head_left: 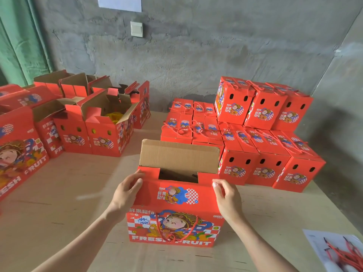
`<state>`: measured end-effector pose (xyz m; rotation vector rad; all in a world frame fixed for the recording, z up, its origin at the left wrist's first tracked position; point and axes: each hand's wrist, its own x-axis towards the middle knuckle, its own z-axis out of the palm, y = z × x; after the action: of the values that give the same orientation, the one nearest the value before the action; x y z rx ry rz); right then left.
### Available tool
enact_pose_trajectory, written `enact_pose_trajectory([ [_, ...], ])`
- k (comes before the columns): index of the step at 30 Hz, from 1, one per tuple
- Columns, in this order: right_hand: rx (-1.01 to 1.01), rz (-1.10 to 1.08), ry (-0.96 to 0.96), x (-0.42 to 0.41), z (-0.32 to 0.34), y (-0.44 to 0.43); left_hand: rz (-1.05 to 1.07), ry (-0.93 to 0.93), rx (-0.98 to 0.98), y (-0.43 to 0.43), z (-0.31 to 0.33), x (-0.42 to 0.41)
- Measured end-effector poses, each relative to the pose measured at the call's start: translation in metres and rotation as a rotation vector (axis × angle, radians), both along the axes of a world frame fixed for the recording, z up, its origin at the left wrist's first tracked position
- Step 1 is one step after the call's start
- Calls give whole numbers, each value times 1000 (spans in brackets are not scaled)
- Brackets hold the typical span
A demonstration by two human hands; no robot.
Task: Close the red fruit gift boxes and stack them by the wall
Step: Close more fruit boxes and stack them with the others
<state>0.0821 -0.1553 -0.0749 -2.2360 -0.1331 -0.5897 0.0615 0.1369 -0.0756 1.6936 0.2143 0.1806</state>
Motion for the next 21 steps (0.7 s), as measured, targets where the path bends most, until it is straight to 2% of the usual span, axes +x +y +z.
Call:
enact_pose_trajectory([
  [5, -102, 15, -54, 1, 4, -2, 34, -14, 247, -3, 0, 1],
  [12, -132, 23, -44, 5, 6, -2, 105, -29, 375, -8, 7, 2],
  [15, -143, 28, -12, 7, 8, -2, 108, 6, 391, -7, 6, 5],
  [18, -182, 25, 11, 12, 8, -2, 97, 58, 326, -3, 5, 11],
  [21, -221, 42, 56, 15, 8, -2, 110, 31, 272, -1, 3, 14],
])
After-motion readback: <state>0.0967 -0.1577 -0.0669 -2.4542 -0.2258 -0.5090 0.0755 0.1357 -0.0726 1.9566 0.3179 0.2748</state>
